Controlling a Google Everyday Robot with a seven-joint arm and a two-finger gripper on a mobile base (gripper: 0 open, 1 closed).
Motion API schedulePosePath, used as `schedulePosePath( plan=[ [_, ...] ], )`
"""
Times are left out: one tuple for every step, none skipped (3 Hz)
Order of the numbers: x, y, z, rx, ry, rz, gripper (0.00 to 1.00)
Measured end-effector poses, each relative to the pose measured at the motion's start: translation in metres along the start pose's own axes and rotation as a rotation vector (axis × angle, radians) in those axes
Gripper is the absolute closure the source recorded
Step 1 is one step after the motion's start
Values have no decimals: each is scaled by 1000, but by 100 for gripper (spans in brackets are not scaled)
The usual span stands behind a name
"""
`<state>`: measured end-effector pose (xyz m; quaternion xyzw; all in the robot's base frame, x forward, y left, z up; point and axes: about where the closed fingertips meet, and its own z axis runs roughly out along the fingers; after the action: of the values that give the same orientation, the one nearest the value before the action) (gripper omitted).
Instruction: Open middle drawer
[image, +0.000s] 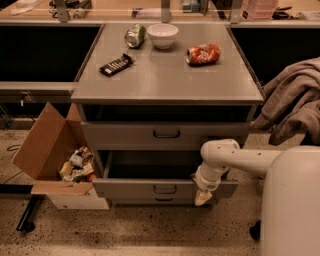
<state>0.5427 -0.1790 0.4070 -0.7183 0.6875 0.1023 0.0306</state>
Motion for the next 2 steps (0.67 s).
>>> schedulePosePath(
  plan=[
    [0,4,-2,-2,5,2,73],
    [2,12,-5,1,10,6,96]
  ],
)
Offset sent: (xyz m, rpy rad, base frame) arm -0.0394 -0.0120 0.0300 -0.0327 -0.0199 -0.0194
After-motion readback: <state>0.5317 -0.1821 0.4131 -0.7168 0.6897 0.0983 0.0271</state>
